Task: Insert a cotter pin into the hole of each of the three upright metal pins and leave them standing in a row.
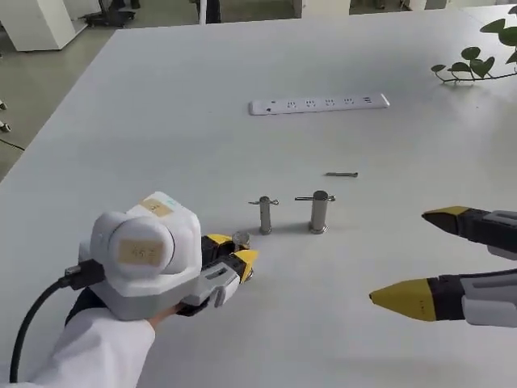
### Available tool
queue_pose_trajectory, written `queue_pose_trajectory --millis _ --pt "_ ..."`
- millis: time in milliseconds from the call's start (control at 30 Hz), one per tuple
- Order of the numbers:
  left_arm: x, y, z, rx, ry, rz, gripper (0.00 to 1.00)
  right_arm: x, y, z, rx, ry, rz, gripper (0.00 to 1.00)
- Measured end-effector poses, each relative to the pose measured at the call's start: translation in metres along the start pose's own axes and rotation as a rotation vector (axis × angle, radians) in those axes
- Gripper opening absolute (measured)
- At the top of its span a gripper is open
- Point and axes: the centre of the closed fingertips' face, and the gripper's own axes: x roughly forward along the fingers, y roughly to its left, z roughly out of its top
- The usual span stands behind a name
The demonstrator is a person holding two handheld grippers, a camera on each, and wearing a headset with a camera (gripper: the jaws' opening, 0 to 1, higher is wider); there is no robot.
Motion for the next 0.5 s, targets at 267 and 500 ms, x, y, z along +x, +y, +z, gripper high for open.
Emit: queue_pose_trajectory --millis 267,500 --pt "0.003 0.001 -0.010 -0.049 0.005 0.041 0.11 0.002 0.001 -0.001 -0.006 0.008 0.004 0.95" --pt "0.005 -0.001 -0.014 -0.056 -0.006 0.035 0.11 0.001 0.002 -0.002 -0.007 0.016 0.006 0.94"
